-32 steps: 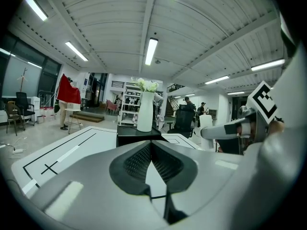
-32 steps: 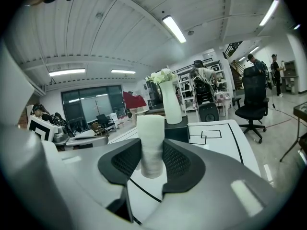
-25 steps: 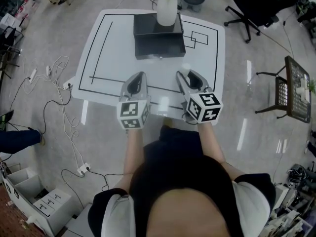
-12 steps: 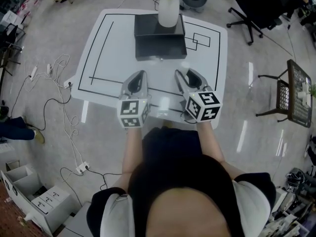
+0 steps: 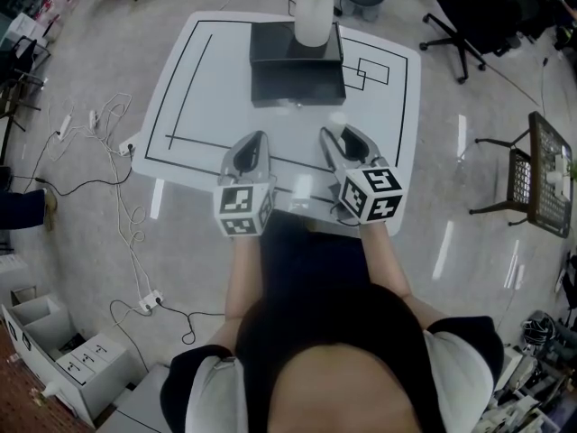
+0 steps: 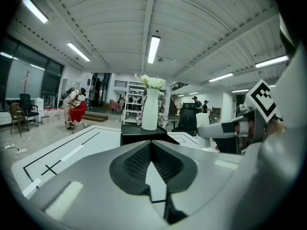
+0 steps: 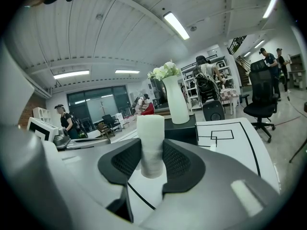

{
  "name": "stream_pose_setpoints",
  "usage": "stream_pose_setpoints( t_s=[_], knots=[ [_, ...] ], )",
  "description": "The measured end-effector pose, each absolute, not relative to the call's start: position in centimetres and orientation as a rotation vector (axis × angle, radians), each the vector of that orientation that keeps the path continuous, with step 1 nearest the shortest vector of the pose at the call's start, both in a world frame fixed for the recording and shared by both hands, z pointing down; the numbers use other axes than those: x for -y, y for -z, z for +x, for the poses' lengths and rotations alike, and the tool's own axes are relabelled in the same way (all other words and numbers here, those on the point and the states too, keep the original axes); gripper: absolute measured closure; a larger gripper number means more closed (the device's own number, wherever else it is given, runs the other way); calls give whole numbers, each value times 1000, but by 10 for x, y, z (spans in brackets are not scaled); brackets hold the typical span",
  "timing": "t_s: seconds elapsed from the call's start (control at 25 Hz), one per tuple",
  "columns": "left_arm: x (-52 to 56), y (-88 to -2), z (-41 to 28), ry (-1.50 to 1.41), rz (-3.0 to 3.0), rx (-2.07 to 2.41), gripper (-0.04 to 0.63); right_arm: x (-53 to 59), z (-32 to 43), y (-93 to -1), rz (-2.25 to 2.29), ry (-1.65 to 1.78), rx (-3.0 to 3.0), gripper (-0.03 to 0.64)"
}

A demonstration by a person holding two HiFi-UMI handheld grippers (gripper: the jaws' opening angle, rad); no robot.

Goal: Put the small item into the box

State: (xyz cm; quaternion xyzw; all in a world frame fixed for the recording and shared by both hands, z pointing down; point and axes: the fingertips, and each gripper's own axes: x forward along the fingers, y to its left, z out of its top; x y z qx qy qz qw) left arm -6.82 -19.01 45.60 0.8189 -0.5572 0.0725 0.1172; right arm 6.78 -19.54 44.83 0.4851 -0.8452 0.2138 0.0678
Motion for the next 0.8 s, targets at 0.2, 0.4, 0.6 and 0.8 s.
stream_pose_setpoints(
  t_s=[0.2,0.4,0.6,0.8],
  knots=[
    [190,-458,-67,-226,2398,1616,584,195,69,-449,1472,-657,2538,477],
    [198,-454,-64,-239,2419,1579,584,199,72,-446,1508,-669,2522,477],
    [208,-445,-60,-244,2455,1539,584,205,75,-439,1553,-670,2508,477],
    [216,-441,-61,-262,2480,1508,584,211,76,-436,1598,-684,2492,477]
  ],
)
